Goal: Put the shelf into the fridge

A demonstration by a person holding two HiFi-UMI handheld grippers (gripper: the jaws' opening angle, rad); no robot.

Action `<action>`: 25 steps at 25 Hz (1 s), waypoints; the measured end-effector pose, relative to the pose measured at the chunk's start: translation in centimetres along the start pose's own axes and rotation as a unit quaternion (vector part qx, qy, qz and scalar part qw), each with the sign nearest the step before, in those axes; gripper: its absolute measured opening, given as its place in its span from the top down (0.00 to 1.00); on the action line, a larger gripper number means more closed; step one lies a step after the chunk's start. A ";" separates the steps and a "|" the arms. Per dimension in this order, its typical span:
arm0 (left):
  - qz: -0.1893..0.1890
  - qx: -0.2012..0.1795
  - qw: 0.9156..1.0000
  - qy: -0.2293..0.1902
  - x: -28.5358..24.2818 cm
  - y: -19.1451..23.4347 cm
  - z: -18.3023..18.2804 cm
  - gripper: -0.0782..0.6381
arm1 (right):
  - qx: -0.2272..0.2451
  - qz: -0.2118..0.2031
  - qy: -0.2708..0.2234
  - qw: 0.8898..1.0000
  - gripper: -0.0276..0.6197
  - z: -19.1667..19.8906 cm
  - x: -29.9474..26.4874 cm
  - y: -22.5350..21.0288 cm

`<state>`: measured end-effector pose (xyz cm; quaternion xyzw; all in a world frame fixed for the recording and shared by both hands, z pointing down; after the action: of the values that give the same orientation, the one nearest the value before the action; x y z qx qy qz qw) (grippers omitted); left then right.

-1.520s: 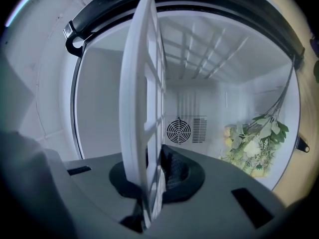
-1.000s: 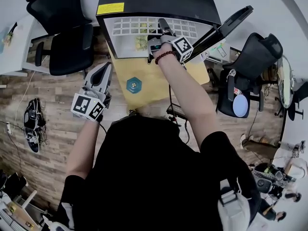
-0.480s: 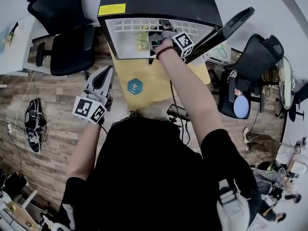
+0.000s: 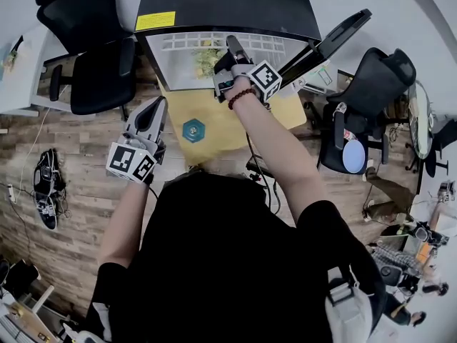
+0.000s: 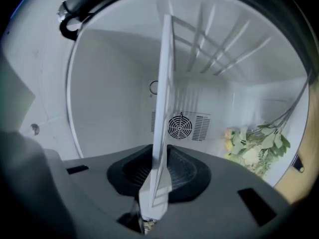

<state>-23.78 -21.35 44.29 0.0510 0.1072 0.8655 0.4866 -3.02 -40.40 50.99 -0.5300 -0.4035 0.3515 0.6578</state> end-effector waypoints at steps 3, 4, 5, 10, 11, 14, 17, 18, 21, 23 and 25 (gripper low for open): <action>0.005 0.006 1.000 -0.007 -0.4 -0.4 0.0 0.87 | 0.042 0.010 0.034 0.998 0.88 1.4 3.3 0.8; 0.007 0.009 1.000 -0.008 -0.5 -0.7 0.2 0.87 | 0.061 0.013 0.047 0.997 0.88 1.7 4.5 0.9; 0.009 0.011 1.000 -0.010 -0.5 -1.0 0.3 0.87 | 0.086 0.015 0.063 0.994 0.89 1.9 5.7 1.1; 0.019 0.008 1.000 -0.014 -1.3 -2.6 0.2 0.87 | 0.317 0.006 0.150 0.936 0.92 1.2 9.9 3.5; 0.019 0.008 1.000 -0.014 -1.5 -2.8 0.3 0.87 | 0.369 0.004 0.164 0.915 0.93 1.0 10.5 4.1; 0.016 0.007 1.000 -0.014 -1.9 -3.4 0.6 0.87 | 0.501 0.007 0.193 0.843 0.93 1.2 12.1 5.8; 0.012 -0.005 1.000 -0.023 -2.4 -4.2 0.4 0.87 | 0.594 0.006 0.196 0.780 0.94 1.2 13.2 7.2; 0.012 -0.014 0.999 -0.027 -2.5 -4.5 0.2 0.87 | 0.616 0.005 0.196 0.763 0.94 1.2 13.4 7.5; 0.013 -0.039 0.999 -0.035 -2.7 -5.3 0.1 0.87 | 0.661 -0.001 0.190 0.726 0.94 0.9 14.2 8.2; 0.014 -0.044 0.998 -0.036 -2.8 -5.6 0.0 0.87 | 0.680 -0.009 0.189 0.708 0.94 0.7 14.7 8.6; 0.015 -0.045 0.998 -0.038 -3.0 -5.6 -0.1 0.87 | 0.696 -0.017 0.190 0.693 0.94 0.6 15.1 9.0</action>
<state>-17.56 -21.08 42.92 0.0635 0.0487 0.8739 0.4794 2.57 -24.97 44.62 0.0307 0.0809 0.4123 0.9069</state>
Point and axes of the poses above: the fingertips, and each gripper's own axes: x backward along the fingers, y to its left, z out of its underside, the point moved 3 cm from there along x, backward along the fingers, and after that the axes turned 5 degrees about -z, right-handed, at the moved point
